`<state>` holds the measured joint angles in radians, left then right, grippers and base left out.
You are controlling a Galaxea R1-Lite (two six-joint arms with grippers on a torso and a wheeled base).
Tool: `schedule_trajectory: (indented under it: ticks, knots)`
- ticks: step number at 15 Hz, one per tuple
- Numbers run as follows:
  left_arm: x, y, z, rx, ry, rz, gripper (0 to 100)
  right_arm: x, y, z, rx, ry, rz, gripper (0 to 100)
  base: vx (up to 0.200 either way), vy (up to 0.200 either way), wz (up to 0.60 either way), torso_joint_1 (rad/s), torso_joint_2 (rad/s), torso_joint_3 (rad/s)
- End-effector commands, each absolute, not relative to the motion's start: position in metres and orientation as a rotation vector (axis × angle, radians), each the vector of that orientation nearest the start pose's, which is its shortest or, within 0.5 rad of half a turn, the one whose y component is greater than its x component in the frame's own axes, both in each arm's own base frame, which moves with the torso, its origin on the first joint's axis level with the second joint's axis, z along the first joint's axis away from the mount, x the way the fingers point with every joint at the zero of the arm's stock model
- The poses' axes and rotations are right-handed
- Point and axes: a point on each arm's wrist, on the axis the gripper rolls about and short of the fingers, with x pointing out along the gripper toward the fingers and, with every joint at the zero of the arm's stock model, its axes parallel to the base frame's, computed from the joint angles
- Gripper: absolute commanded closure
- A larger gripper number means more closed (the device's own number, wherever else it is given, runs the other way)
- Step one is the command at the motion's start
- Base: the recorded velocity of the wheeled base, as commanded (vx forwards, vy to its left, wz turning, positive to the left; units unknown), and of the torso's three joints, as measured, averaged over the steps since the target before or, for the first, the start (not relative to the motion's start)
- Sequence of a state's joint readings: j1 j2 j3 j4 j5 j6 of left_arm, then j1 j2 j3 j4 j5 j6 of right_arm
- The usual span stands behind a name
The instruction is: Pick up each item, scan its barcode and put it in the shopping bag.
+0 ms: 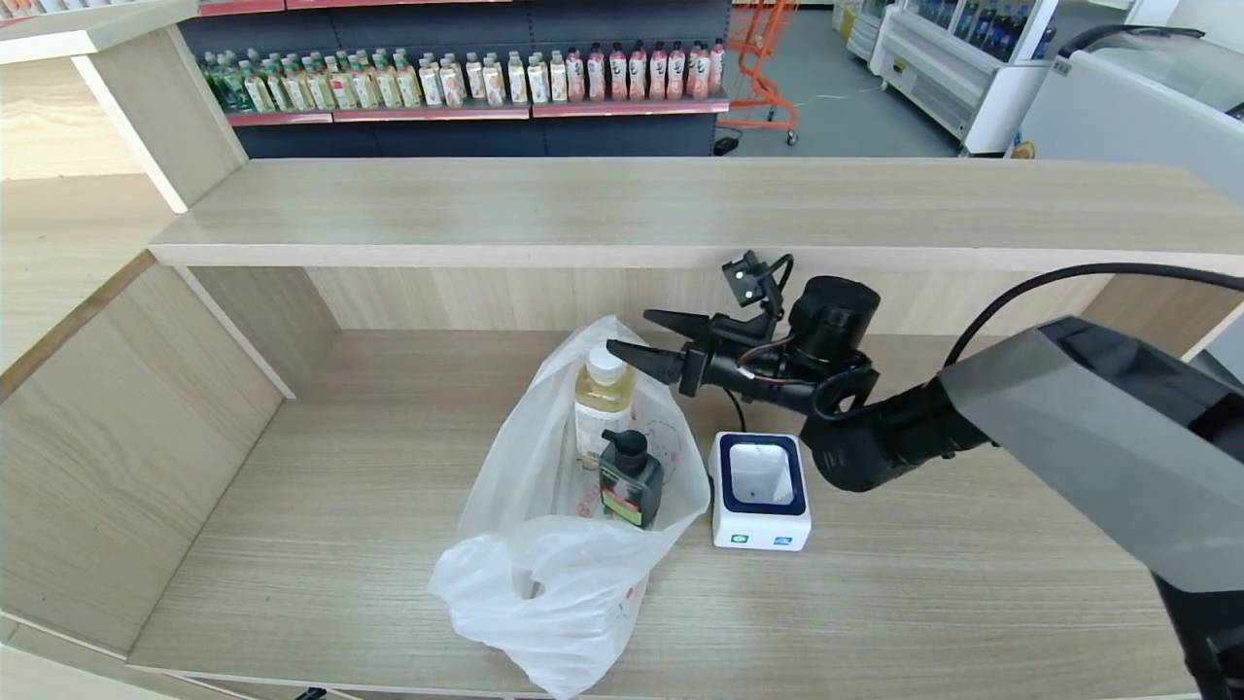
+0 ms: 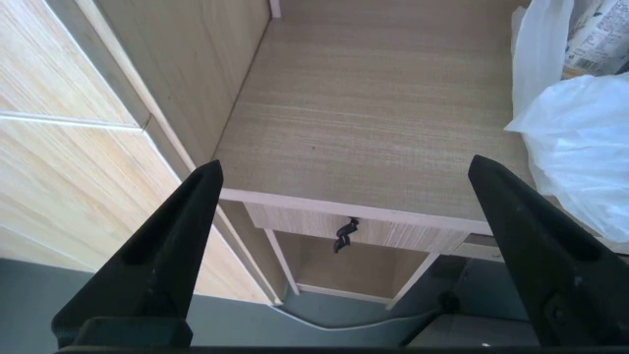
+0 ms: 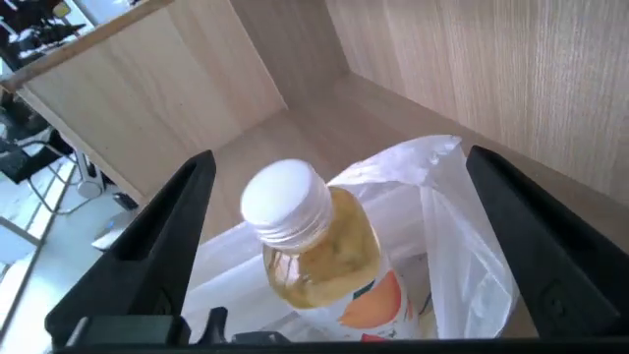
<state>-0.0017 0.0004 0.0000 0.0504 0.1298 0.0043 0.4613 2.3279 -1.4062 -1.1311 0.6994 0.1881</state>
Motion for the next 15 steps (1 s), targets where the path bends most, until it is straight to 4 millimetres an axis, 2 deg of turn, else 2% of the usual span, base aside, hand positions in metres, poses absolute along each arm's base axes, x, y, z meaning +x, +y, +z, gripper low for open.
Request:
schedule_trajectory:
  ticks: [1, 2, 3, 5, 8, 9, 10, 11, 12, 13, 15]
  knots:
    - [-0.023, 0.003, 0.07, 0.008, 0.051, 0.129, 0, 0.373, 0.184, 0.194, 0.196, -0.107, 1.143, 0, 0.0, 0.0, 0.0, 0.0, 0.0, 0.0]
    - [-0.023, 0.003, 0.07, 0.008, 0.051, 0.129, 0, 0.349, 0.165, 0.201, 0.2, -0.079, 1.122, 0, 0.0, 0.0, 0.0, 0.0, 0.0, 0.0]
    - [-0.023, 0.003, 0.07, 0.008, 0.051, 0.129, 0, 0.336, 0.154, 0.203, 0.203, -0.062, 1.107, 0, 0.0, 0.0, 0.0, 0.0, 0.0, 0.0]
    - [-0.023, 0.003, 0.07, 0.008, 0.051, 0.129, 0, 0.279, 0.11, 0.213, 0.215, -0.025, 1.072, 0, 0.0, 0.0, 0.0, 0.0, 0.0, 0.0]
    - [-0.023, 0.003, 0.07, 0.008, 0.051, 0.129, 0, 0.225, 0.062, 0.209, 0.187, -0.016, 0.941, 0, 0.0, 0.0, 0.0, 0.0, 0.0, 0.0]
    - [-0.023, 0.003, 0.07, 0.008, 0.052, 0.129, 0, 0.198, 0.044, 0.202, 0.164, 0.015, 0.876, 0, 0.0, 0.0, 0.0, 0.0, 0.0, 0.0]
    - [-0.023, 0.003, 0.07, 0.008, 0.051, 0.129, 0, 0.18, 0.035, 0.2, 0.137, 0.026, 0.828, 0, 0.0, 0.0, 0.0, 0.0, 0.0, 0.0]
    - [-0.023, 0.003, 0.07, 0.008, 0.051, 0.129, 0, 0.136, 0.019, 0.188, 0.092, 0.08, 0.645, 0, 0.0, 0.0, 0.0, 0.0, 0.0, 0.0]
    - [-0.023, 0.003, 0.07, 0.008, 0.051, 0.129, 0, 0.118, 0.016, 0.184, 0.085, 0.097, 0.558, 0, 0.0, 0.0, 0.0, 0.0, 0.0, 0.0]
    - [-0.023, 0.003, 0.07, 0.008, 0.051, 0.129, 0, 0.084, 0.01, 0.172, 0.079, 0.126, 0.355, 0, 0.0, 0.0, 0.0, 0.0, 0.0, 0.0]
    - [-0.023, 0.003, 0.07, 0.008, 0.051, 0.129, 0, 0.037, 0.004, 0.148, 0.052, 0.126, 0.149, 0, 0.0, 0.0, 0.0, 0.0, 0.0, 0.0]
